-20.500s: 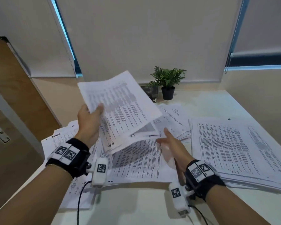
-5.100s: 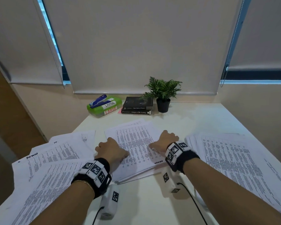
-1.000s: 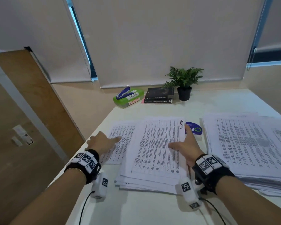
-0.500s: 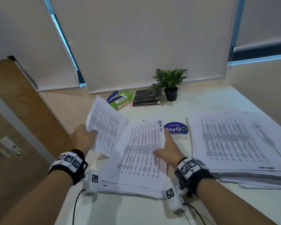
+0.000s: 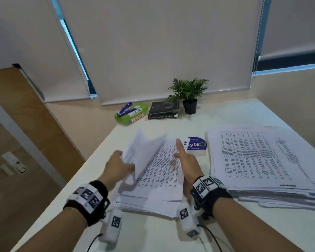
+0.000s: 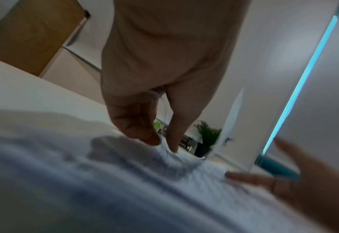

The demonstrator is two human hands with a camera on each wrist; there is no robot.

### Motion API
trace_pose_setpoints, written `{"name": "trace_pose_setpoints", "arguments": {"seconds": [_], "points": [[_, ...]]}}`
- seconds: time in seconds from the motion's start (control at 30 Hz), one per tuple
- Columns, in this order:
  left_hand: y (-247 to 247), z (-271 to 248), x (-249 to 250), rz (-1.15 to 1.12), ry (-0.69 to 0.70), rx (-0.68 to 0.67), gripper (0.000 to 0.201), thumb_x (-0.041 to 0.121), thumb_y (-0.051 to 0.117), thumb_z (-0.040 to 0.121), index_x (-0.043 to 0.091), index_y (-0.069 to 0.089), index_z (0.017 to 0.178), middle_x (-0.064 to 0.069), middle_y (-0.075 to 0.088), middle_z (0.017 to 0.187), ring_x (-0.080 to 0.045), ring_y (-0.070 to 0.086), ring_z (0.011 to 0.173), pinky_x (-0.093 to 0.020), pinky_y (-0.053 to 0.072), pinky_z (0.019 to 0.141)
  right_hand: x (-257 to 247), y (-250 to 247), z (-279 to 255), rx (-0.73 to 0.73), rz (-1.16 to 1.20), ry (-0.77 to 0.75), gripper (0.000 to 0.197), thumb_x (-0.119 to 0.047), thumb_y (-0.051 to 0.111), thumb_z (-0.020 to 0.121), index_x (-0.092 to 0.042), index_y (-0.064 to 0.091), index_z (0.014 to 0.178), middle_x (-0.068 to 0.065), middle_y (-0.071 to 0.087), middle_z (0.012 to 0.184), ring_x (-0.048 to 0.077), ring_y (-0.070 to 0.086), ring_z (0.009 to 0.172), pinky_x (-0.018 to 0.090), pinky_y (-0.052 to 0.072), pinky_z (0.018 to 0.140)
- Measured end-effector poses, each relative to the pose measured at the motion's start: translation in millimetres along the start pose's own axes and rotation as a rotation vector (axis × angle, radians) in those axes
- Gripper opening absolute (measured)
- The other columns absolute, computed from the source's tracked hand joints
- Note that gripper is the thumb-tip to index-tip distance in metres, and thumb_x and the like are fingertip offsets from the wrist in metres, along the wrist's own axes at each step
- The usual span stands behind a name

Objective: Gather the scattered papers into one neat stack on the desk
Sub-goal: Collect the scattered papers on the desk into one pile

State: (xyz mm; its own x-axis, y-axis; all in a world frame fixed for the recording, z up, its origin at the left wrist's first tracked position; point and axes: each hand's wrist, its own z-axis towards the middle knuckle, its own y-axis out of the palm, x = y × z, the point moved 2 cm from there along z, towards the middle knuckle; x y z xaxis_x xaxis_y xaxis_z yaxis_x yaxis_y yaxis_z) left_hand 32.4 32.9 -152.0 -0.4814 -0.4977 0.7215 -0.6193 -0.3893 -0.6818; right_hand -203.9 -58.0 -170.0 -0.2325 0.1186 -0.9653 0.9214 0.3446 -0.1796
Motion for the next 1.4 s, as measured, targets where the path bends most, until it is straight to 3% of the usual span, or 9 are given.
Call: {"name": "trace_pose_setpoints", "arguments": {"seconds": [0.1,0.2,0.43,0.6,0.63,0.73,0.83,1.03,1.4], "points": [[11.7,-0.5,-11.1,0.333,-0.041,-0.141,0.118,0.06,0.089,0.069,0.019,0.026,0.161,-0.021,0.048,0.149,-0.039,0.06,0.128,-0.045,0.056,0.099,-0.6,0.8,-0.5,0.025,-0.026,-0.018,0.076,-0.088,0.04,0.084,-0.014,0.047,0.069,0.005,0.049,0.069,0.022,0.047,0.065,0.036,0.033,0.069],[0.5,4.8,-4.2,0.534,-0.083,-0.15,0.129,0.068,0.088,0.069,0.012,0.023,0.164,-0.021,0.031,0.163,-0.041,0.034,0.149,-0.049,0.041,0.117,8.0,4.3,2.1,-0.02,-0.088,-0.052,0.035,-0.048,0.074,0.09,-0.02,0.055,0.099,-0.008,0.062,0.095,0.015,0.055,0.084,0.034,0.047,0.086],[16.0,-6.4,11.3,0.277,-0.08,-0.307,0.074,0.054,0.099,0.06,0.003,0.066,0.102,-0.007,0.073,0.108,-0.024,0.068,0.098,-0.03,0.05,0.086,8.3,6.4,-11.6,-0.161,-0.107,-0.108,0.097,0.001,0.064,0.093,-0.029,0.006,0.165,0.009,0.046,0.153,0.023,0.053,0.112,0.029,0.044,0.092],[17.3,-20.8,26.9,0.08,-0.12,-0.265,0.06,0.057,0.087,0.077,0.023,0.038,0.08,-0.009,0.05,0.069,-0.021,0.052,0.063,-0.028,0.04,0.063,3.7,-7.6,-23.5,-0.16,-0.06,-0.252,0.076,0.013,0.057,0.089,-0.028,0.046,0.152,-0.002,0.041,0.16,0.011,0.052,0.12,0.012,0.049,0.08],[17.2,-20.6,31.5,0.105,-0.106,-0.266,0.089,0.061,0.085,0.078,0.005,0.022,0.107,-0.005,0.04,0.065,-0.019,0.043,0.058,-0.029,0.035,0.06,-1.1,-17.4,-24.4,-0.141,-0.031,-0.276,0.072,0.013,0.058,0.087,-0.027,0.053,0.147,-0.004,0.046,0.156,0.011,0.054,0.122,0.01,0.049,0.08],[20.1,-31.7,54.0,-0.019,-0.057,-0.346,0.055,0.063,0.076,0.087,0.014,0.053,0.082,-0.003,0.059,0.069,-0.021,0.058,0.069,-0.032,0.047,0.071,-20.6,-56.6,-28.0,-0.113,0.053,-0.322,0.067,0.011,0.062,0.086,-0.03,0.062,0.139,-0.01,0.051,0.144,0.01,0.055,0.121,0.015,0.051,0.087],[34.1,-50.3,96.4,-0.501,0.024,-0.528,0.036,0.031,0.071,0.101,0.003,0.067,0.125,-0.011,0.081,0.112,-0.03,0.079,0.103,-0.042,0.062,0.095,-35.0,-102.1,-27.8,-0.067,0.096,-0.297,0.071,0.01,0.065,0.085,-0.036,0.06,0.139,-0.01,0.049,0.146,0.02,0.064,0.114,0.033,0.059,0.088],[115.0,-43.3,160.4,-0.514,0.256,-0.414,0.034,-0.013,0.067,0.096,0.001,0.065,0.126,-0.015,0.077,0.126,-0.033,0.077,0.111,-0.054,0.061,0.099,-18.6,-196.4,-20.0,0.115,-0.063,-0.139,0.089,0.009,0.073,0.085,-0.029,0.037,0.157,-0.005,0.037,0.157,0.022,0.046,0.134,0.034,0.055,0.094],[211.6,-41.8,181.9,0.134,0.239,-0.291,0.038,0.041,0.08,0.08,0.006,0.067,0.091,-0.013,0.073,0.095,-0.027,0.068,0.086,-0.039,0.058,0.068,33.3,-287.5,-6.3,0.389,-0.799,0.25,0.083,-0.053,0.068,0.084,-0.015,0.038,0.151,0.023,0.039,0.155,0.043,0.036,0.143,0.055,0.038,0.114]]}}
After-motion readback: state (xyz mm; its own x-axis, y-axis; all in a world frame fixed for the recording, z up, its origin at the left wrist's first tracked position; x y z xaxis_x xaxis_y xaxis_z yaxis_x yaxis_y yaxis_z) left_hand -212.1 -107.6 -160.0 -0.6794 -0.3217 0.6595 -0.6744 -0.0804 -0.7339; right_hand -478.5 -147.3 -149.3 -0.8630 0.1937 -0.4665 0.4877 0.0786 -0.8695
